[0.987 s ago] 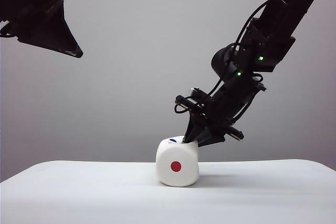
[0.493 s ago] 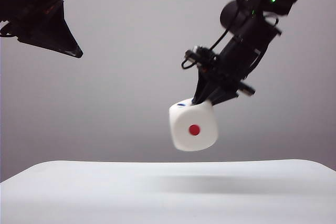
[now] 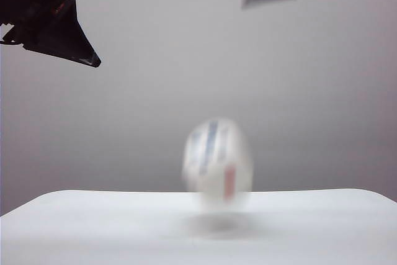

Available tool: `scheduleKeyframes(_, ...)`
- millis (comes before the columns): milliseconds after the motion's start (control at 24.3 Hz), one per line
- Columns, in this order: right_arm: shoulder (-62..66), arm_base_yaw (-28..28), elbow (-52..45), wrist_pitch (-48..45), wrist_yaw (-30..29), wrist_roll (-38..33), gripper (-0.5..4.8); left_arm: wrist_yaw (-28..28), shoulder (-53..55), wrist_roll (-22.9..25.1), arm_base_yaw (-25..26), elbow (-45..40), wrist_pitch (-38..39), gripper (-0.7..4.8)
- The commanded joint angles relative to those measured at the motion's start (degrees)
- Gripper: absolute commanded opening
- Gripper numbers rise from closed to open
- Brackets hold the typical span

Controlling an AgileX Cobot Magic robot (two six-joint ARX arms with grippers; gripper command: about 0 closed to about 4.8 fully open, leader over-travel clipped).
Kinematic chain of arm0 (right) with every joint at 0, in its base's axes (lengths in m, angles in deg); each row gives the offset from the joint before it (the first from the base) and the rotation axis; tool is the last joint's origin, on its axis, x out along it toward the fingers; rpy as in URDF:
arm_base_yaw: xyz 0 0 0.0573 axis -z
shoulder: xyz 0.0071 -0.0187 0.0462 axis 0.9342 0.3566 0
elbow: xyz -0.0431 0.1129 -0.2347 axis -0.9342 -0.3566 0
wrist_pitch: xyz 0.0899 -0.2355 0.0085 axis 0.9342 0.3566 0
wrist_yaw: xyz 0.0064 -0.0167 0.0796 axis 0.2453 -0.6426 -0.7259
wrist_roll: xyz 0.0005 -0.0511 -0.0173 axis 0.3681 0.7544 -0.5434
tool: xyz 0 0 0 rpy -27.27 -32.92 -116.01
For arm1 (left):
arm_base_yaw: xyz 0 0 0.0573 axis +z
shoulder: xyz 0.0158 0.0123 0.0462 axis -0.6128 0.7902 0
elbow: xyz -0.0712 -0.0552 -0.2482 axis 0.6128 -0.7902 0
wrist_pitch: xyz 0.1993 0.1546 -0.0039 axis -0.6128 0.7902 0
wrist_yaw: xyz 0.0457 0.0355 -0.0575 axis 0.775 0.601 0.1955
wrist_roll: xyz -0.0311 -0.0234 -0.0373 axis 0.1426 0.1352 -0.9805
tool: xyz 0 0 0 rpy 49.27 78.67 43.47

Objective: Pick up the dice on the table and roll the dice.

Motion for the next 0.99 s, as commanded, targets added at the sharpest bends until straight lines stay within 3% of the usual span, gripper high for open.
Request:
scheduleKeyframes(41,-3.56,0.07,7.56,4.85,2.97,3.37,4.79,-1.18,-0.17,0.35,0.02,0.11,0.35,-0.05)
scheduleKeyframes(206,-8.48,0.70,14.08,10.62,7.10,6.05,4.79,-2.80,-0.17,0.39,0.02,0.11,1.11,-0.05)
scheduleKeyframes(535,-14.93,0.76,14.43,20.70,22.38,9.81,4.79,-2.78,-0.17,0.42,0.02,0.11,1.44,-0.05)
scheduleKeyframes(822,-14.01,0.90,7.10,28.83,22.38,9.79,4.79,-2.78,-0.17,0.42,0.02,0.11,2.34,-0.05)
scheduleKeyframes(987,-14.08,0.90,-6.34,27.56,22.18,9.22,4.79,-2.56,-0.46,0.42,0.02,0.11,4.87,-0.05)
